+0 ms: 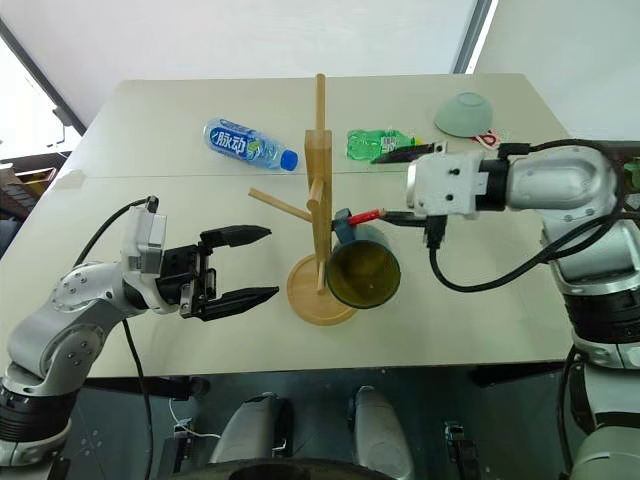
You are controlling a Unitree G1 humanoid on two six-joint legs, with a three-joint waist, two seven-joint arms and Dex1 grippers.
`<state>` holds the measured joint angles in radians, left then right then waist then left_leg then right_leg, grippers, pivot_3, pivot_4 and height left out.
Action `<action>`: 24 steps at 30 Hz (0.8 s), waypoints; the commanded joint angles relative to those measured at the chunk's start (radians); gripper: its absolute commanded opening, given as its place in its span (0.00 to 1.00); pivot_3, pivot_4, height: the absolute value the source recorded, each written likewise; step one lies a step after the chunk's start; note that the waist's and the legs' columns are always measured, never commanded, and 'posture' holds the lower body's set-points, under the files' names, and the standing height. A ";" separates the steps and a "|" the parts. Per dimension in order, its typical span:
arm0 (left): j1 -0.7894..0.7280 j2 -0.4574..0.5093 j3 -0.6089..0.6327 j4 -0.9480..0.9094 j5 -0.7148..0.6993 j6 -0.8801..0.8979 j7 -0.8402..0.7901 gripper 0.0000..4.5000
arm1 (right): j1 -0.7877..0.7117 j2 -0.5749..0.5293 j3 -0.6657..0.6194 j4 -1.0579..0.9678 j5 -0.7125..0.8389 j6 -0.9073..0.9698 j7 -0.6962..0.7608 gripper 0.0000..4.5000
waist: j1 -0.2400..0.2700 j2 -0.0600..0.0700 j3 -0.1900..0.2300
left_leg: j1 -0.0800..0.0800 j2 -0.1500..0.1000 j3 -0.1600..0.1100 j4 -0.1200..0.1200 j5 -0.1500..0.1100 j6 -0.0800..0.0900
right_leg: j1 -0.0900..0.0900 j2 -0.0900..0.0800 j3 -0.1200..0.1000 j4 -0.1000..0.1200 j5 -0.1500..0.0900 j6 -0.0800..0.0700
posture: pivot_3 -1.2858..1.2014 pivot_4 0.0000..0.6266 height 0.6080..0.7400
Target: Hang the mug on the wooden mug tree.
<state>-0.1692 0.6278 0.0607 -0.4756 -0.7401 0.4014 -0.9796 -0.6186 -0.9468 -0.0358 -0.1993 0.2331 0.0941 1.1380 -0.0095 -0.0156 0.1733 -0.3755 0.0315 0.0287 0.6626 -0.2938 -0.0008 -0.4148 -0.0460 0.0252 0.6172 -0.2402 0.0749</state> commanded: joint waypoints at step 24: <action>0.130 -0.311 0.162 0.352 0.343 -0.232 0.567 1.00 | 0.448 0.570 -0.243 0.263 0.088 -0.095 -0.507 0.78 | -0.004 -0.002 -0.002 | 0.002 0.000 -0.001 0.001 0.000 0.000 | 0.002 0.000 0.000 0.003 0.000 0.000 | 0.52 0.24 1.00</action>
